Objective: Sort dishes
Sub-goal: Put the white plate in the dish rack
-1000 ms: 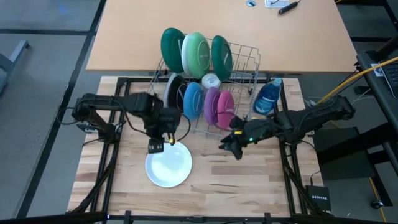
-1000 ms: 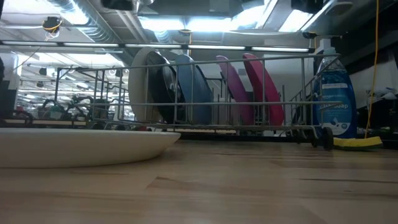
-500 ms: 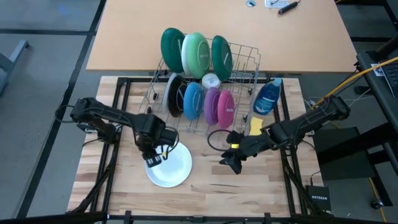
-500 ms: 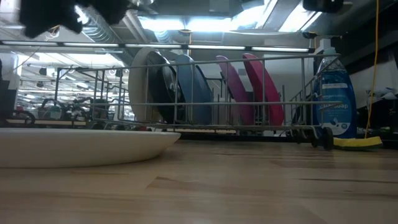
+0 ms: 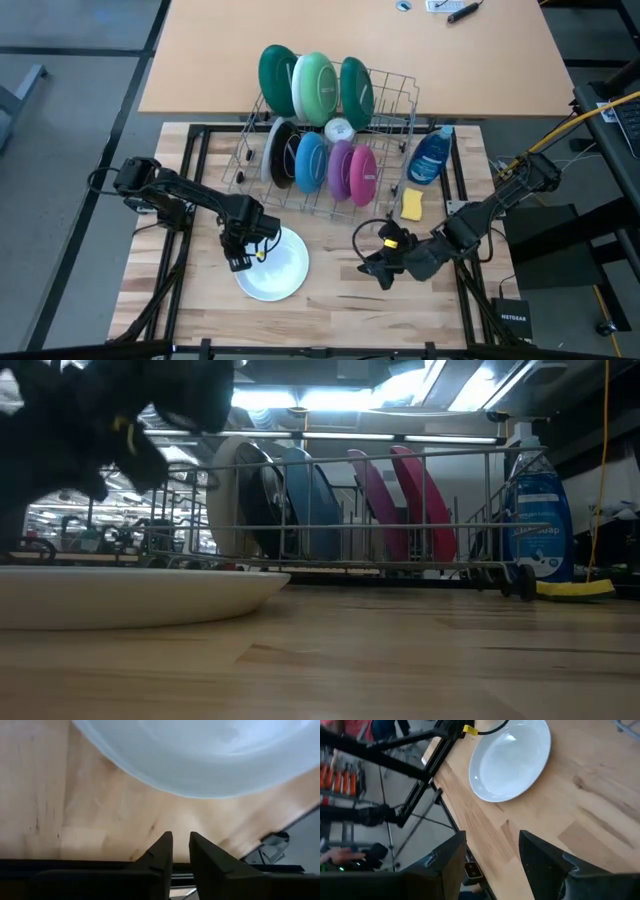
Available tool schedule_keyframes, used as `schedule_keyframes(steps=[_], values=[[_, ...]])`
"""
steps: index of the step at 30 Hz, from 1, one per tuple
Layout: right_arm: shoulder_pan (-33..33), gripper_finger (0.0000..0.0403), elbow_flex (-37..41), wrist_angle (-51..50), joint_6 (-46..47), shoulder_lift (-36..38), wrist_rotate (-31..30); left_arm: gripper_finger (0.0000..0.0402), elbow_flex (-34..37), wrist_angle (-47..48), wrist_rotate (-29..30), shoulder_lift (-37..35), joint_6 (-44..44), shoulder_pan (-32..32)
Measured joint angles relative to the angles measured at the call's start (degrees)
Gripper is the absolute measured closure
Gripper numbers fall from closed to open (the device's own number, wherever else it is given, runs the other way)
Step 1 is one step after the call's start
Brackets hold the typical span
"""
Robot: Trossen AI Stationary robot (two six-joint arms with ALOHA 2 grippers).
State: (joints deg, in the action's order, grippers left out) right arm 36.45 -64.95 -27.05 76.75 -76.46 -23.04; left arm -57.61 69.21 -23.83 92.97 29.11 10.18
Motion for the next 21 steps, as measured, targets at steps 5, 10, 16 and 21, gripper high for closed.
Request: schedule_keyframes(steps=[5, 10, 16, 21], values=[[2.75, 0.0217, 0.0, 0.63, 8.78, -2.57, -4.88, 0.0366, 5.51, -1.37, 1.2, -0.18, -2.96, -1.48], [3.37, 0.0217, 0.0, 2.0, 16.97, -6.33, -7.45, 0.0382, 10.77, -5.55, 4.54, -1.14, -4.03, -2.37], [3.16, 0.0217, 0.0, 9.87, 19.73, -11.08, -9.57, 0.0397, 14.05, -13.88, 4.84, -3.41, -3.88, -1.53], [3.16, 0.0217, 0.0, 16.98, 19.76, -15.06, -12.49, 0.0401, 14.15, -19.58, 5.0, -3.76, -4.01, 0.2]])
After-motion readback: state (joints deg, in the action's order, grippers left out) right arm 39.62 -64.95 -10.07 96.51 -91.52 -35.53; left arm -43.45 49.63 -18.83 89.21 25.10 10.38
